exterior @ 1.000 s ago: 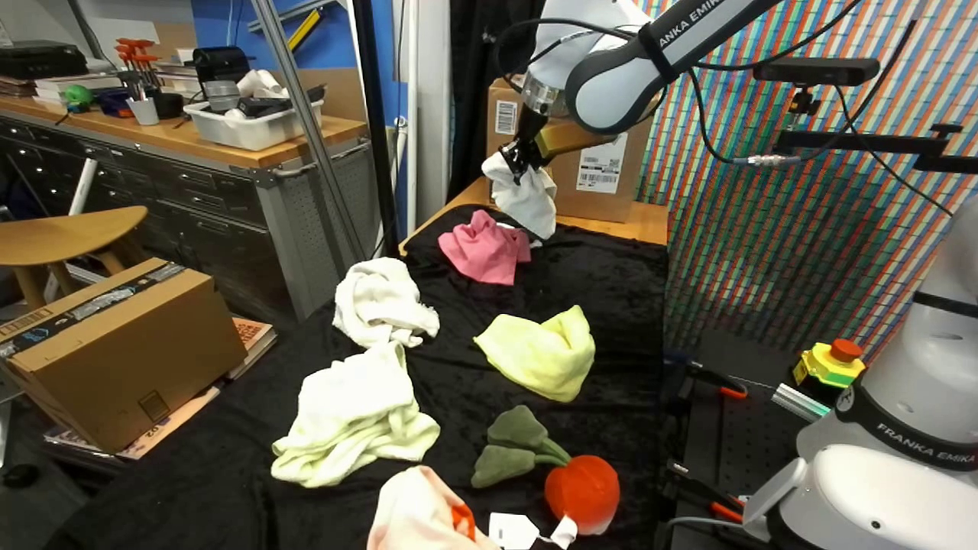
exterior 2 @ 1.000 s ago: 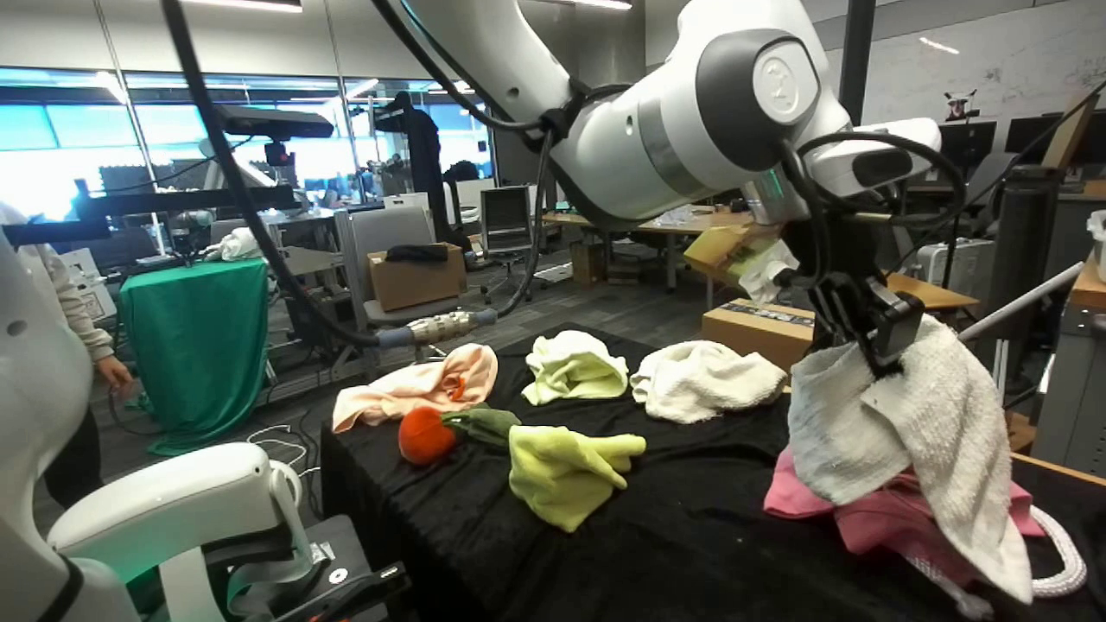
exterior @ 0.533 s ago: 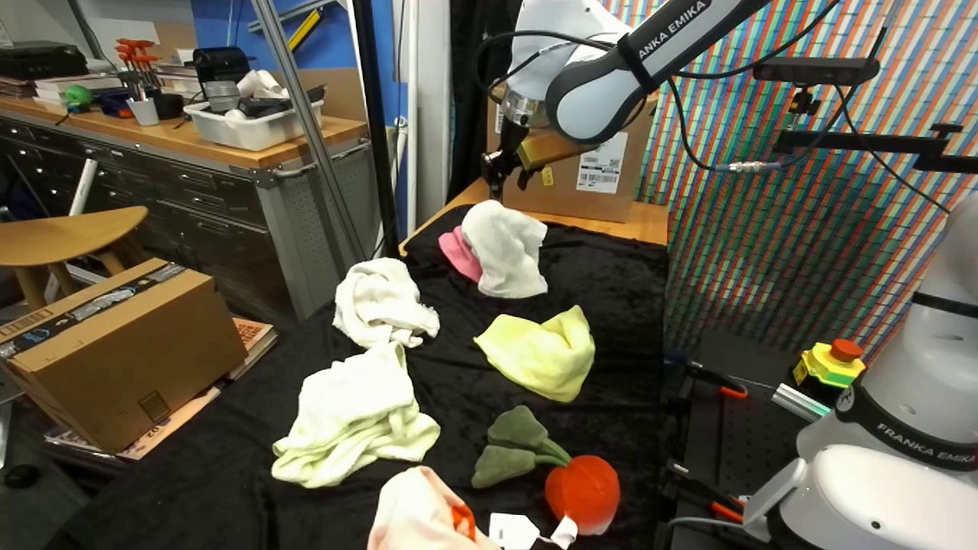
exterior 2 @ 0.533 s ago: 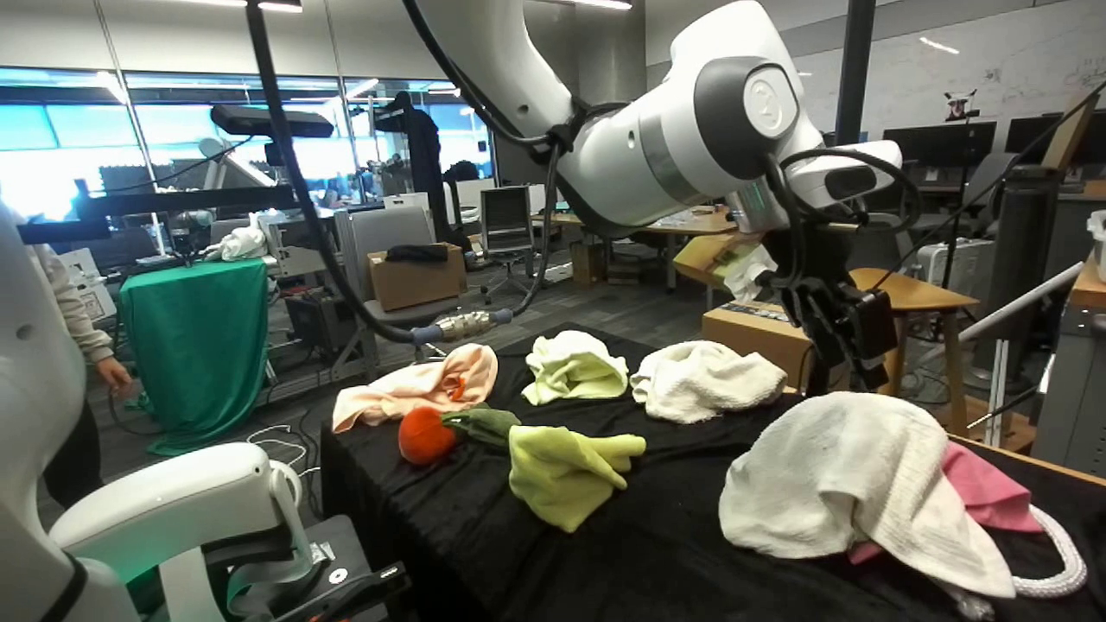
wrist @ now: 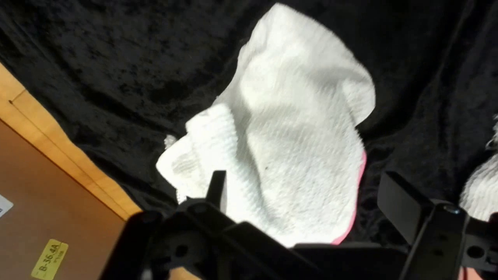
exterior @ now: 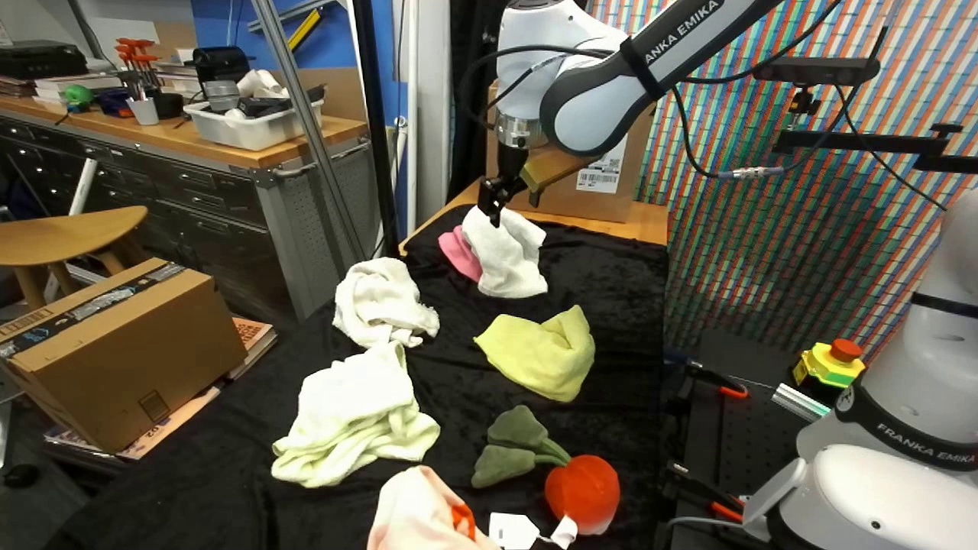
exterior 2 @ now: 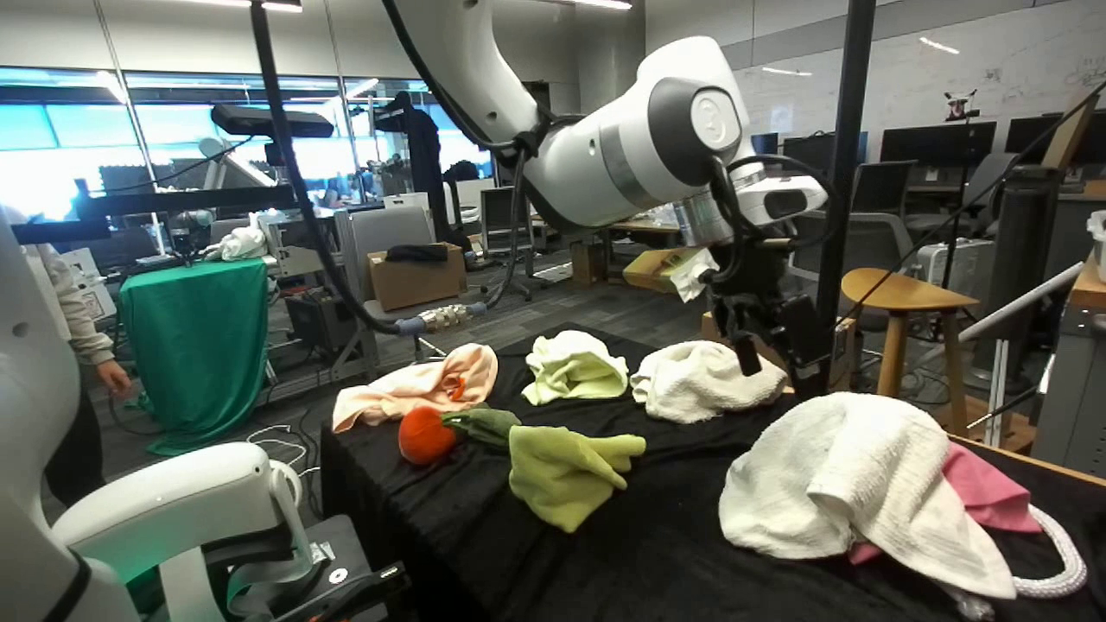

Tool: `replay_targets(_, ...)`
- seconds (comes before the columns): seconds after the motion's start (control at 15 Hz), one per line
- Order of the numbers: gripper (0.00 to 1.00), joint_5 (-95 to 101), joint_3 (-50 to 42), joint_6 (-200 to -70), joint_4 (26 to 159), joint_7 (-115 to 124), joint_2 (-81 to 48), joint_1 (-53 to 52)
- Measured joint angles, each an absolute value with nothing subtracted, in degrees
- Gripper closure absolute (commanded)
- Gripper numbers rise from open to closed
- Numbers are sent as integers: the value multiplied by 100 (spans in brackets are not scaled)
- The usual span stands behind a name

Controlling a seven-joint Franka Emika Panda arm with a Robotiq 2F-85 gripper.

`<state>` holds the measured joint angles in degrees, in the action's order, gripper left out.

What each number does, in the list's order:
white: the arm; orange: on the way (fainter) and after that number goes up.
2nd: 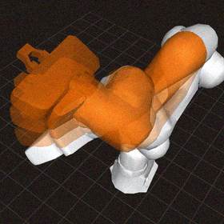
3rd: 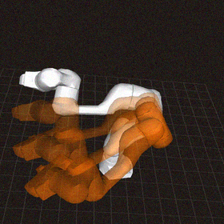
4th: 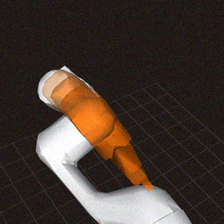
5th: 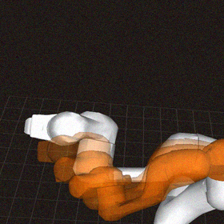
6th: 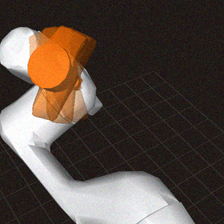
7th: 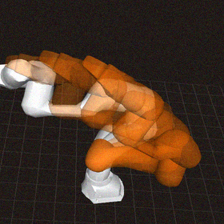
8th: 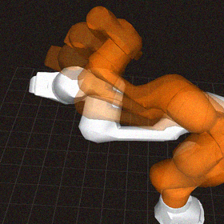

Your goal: Pile up all the objects on the table

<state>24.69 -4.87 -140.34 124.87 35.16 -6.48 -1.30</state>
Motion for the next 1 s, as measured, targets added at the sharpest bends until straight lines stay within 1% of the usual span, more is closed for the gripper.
replay_targets(0.4, 0, 1684, 161, -13426, 12991, 2564, -277, -445)
replay_targets(1.0, 0, 537, 1088, -13344, 13030, 647, -468, -1077)
